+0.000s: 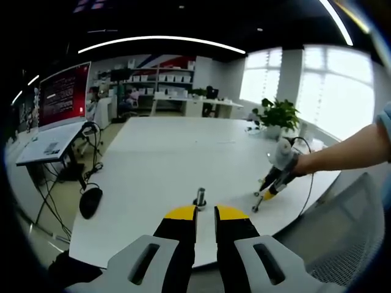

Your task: Place the washer onto the threaded stud by aligning its center hole with the stud, sliding it down to the base, and recovering from edge contact or off-axis alignment until the washer reaches the visible bottom stop.

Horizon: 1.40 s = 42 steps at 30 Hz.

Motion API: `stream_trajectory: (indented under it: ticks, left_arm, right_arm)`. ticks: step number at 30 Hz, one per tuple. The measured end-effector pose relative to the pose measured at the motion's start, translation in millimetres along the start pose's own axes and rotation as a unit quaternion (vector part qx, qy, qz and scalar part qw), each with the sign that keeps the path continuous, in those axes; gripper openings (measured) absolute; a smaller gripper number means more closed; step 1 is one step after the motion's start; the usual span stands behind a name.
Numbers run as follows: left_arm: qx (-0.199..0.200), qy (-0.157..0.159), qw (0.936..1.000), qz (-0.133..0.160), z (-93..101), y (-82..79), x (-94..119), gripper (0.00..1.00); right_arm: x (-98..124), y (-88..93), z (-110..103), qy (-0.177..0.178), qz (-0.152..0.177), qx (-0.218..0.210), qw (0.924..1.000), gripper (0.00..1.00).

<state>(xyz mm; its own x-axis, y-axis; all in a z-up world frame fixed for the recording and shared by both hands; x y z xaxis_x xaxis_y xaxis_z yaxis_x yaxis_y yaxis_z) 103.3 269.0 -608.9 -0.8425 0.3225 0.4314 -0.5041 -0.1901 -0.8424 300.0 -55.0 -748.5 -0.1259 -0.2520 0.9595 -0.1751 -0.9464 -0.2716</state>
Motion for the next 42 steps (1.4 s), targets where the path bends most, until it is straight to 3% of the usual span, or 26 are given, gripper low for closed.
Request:
stream_trajectory:
  ticks: [18,25,28,39,42]
  left_arm:
    - [-0.001,0.001,1.0000,0.002,0.2,0.0,0,0.08]
    - [-0.001,0.001,1.0000,0.003,0.1,-0.1,0,0.08]
    - [0.000,0.001,1.0000,0.004,0.1,-0.2,0,0.08]
    - [-0.001,0.003,1.0000,0.004,0.2,-0.4,0,0.08]
    - [-0.001,0.003,1.0000,0.004,0.2,-0.4,0,0.08]
  right_arm:
    - [-3,-13.5,4,0.000,0.002,-0.023,0.9997,0.27]
    - [-4,-14.7,5,0.011,0.006,-0.046,0.9988,0.22]
    - [-4,-16.6,3,0.016,0.007,-0.035,0.9992,0.15]
    - [-3,-18.0,4,0.015,0.002,-0.036,0.9992,0.15]
    - [-3,-16.2,3,0.016,0.007,-0.017,0.9997,0.16]
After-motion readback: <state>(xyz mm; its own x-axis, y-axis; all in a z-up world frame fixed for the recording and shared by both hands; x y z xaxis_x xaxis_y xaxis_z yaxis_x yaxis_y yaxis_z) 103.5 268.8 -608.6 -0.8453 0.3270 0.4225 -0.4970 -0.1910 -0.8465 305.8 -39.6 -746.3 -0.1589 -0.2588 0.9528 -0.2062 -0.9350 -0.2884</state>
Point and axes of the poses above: the point that each gripper's makers call its tool centre point, and the gripper's own axes: x roughly backward along the fingers, z roughly to its right, y roughly out of its underside, the point moved 10 cm from there along x, roughly backward along the fingers, and after that the axes turned 12 degrees about x, right-handed, at the moved point
